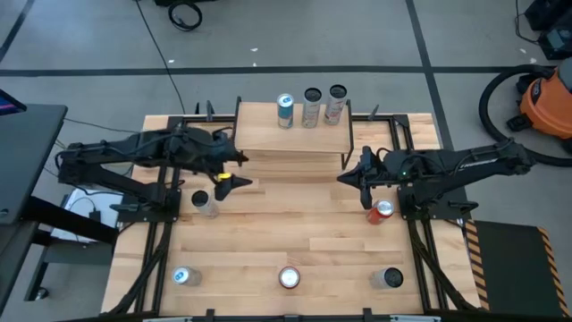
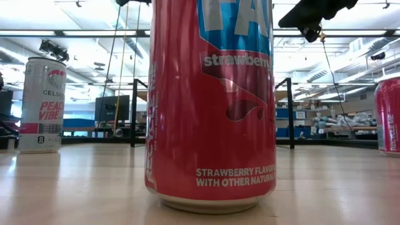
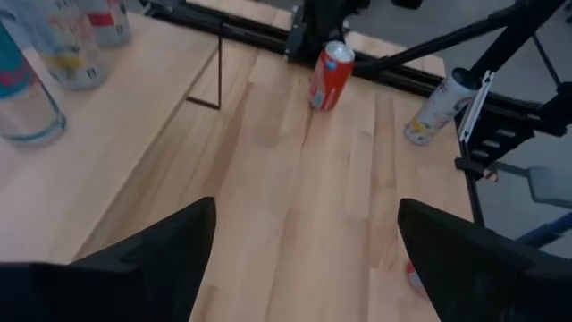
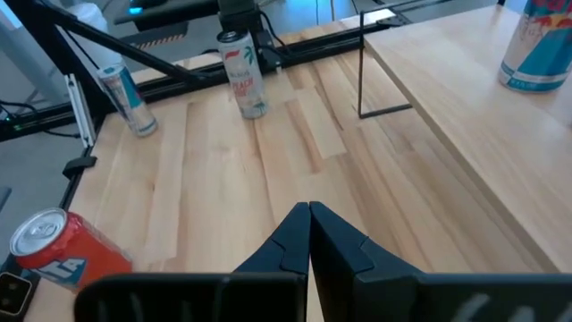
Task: Place canned beverage on shelf
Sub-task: Put the left red soda can on the shelf
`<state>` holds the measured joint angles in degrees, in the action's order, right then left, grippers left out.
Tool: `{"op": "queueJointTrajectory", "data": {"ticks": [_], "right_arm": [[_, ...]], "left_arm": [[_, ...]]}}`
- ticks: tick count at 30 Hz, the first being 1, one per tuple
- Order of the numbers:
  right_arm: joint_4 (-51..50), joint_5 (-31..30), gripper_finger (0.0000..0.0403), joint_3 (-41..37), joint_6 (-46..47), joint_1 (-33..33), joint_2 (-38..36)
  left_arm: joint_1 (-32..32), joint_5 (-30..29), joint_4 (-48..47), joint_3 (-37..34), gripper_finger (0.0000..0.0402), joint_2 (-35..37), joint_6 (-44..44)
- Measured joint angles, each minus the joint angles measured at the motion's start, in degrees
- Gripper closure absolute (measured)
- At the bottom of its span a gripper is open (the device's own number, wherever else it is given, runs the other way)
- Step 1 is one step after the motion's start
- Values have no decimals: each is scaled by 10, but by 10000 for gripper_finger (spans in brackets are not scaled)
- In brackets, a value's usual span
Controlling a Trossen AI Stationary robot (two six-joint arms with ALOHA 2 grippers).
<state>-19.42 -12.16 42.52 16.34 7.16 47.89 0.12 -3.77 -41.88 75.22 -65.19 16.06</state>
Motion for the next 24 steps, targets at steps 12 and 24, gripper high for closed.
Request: {"op": "queueJointTrajectory", "data": {"ticks": [12, 24], "right_arm": [[-10, 0, 386, 0, 0, 0, 6], [-8, 0, 386, 0, 0, 0, 7]], "left_arm": [[-4, 57, 74, 1, 49, -44, 10], [-19, 66, 94, 0, 49, -70, 46]]}}
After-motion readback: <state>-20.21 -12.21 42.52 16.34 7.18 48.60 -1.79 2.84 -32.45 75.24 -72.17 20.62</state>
